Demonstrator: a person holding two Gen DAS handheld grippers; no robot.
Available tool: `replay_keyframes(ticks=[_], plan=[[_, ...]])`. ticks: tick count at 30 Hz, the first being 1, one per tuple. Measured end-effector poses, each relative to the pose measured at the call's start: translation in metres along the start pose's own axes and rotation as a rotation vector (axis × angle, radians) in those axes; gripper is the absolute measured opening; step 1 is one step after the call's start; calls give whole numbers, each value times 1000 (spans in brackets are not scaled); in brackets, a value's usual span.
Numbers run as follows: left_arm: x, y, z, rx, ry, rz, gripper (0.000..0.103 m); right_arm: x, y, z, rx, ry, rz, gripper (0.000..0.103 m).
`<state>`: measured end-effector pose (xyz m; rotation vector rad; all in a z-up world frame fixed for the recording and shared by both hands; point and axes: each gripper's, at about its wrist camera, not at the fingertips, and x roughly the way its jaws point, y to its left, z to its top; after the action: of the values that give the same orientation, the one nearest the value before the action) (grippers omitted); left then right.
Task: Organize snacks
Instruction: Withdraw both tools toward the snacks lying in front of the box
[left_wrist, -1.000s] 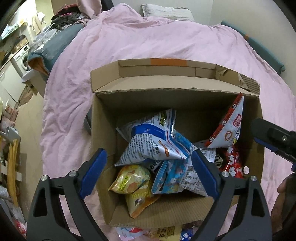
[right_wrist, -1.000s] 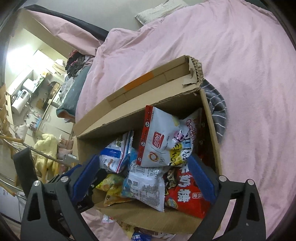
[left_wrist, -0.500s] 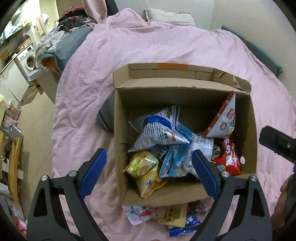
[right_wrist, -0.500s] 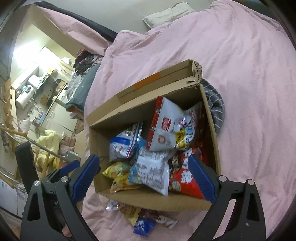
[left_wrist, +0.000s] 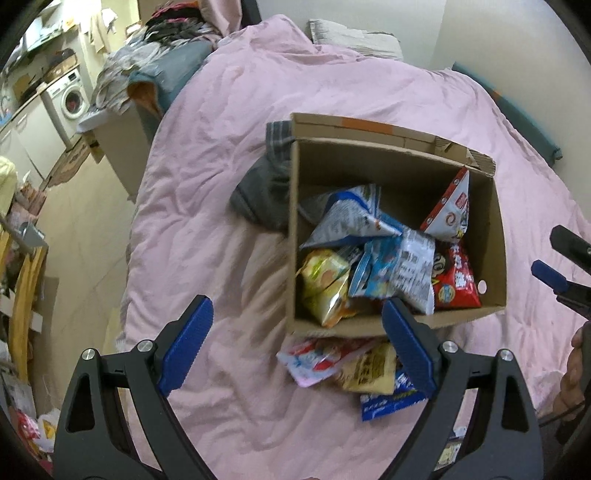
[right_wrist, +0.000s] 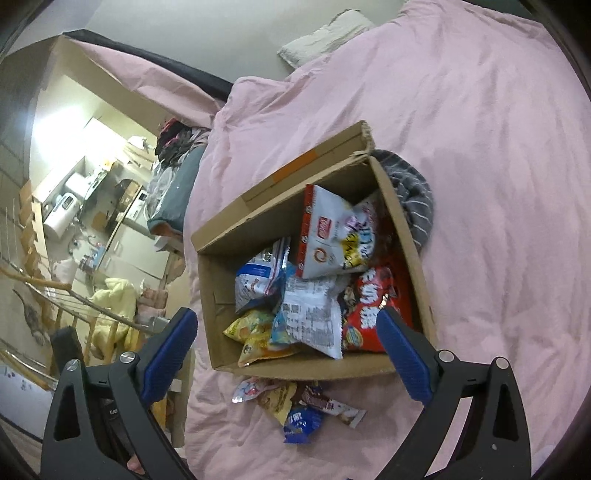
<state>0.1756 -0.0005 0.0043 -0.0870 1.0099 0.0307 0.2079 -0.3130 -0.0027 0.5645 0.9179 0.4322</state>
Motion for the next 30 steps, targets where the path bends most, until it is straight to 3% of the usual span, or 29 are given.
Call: replay_keyframes(ticks=[9, 16, 20, 23, 30], plan=[[2, 21, -28, -53, 38, -32, 91, -13, -9, -23, 15, 11, -38, 100], [13, 35, -53, -135, 84, -71, 91, -10, -14, -45, -7, 76, -93, 100], [18, 36, -65, -158, 115, -104, 91, 4, -13, -65, -109, 212, -172, 100], [22, 33, -76, -160, 144, -117, 91, 21, -10, -95, -251, 389, -246, 100], [21, 17, -82, -116, 162, -159, 91, 46, 9, -176, -594, 694, -287, 99]])
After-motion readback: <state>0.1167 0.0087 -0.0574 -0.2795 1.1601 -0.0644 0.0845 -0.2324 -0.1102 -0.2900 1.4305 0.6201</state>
